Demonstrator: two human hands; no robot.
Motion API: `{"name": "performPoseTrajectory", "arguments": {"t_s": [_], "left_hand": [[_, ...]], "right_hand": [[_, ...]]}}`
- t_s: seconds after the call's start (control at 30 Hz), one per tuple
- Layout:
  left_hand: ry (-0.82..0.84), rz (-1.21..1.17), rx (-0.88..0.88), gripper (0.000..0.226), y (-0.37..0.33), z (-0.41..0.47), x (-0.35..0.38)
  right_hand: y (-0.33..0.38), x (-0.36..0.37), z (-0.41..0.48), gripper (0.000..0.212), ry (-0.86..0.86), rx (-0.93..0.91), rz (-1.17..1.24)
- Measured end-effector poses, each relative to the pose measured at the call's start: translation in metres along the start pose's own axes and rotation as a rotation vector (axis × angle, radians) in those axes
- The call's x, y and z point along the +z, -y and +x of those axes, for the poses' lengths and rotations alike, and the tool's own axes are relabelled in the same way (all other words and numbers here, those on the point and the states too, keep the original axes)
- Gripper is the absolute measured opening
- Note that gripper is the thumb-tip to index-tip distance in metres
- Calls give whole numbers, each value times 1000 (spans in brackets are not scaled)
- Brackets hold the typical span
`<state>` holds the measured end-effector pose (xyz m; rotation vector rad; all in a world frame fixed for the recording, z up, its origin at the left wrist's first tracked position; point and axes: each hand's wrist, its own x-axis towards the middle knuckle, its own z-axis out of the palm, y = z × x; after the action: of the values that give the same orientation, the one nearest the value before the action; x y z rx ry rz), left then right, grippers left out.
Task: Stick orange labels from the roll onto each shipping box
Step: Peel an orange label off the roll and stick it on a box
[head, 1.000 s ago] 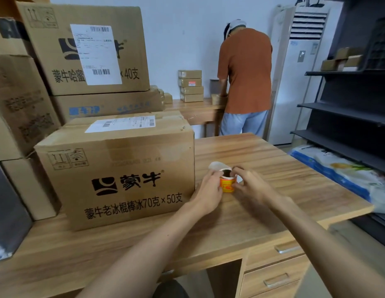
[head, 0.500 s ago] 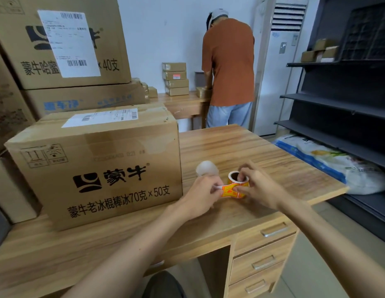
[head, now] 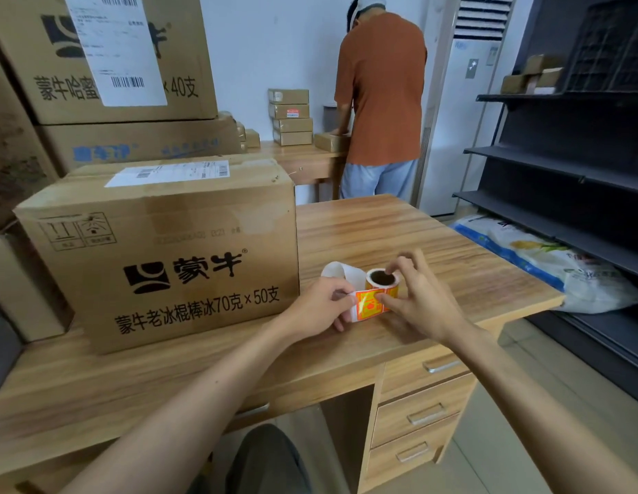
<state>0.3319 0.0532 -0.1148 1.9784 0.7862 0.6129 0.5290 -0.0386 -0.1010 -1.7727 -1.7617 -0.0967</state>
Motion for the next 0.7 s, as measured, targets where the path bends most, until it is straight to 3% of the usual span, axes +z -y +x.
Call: {"name": "performPoseTrajectory", "arguments": {"t_s": [0.07,0.27,0.7], "left_hand": [[-19,-53,-20,11,-1,1,1],[16,-152,-30,7,-8,-1,4],[92,-81,15,19,-19,-12,0]], "right_hand": [[10,-4,-9,28,-70,5,15],[29,5,-24,21,20,53,87],[32,9,-26,23,24,114,144]]}}
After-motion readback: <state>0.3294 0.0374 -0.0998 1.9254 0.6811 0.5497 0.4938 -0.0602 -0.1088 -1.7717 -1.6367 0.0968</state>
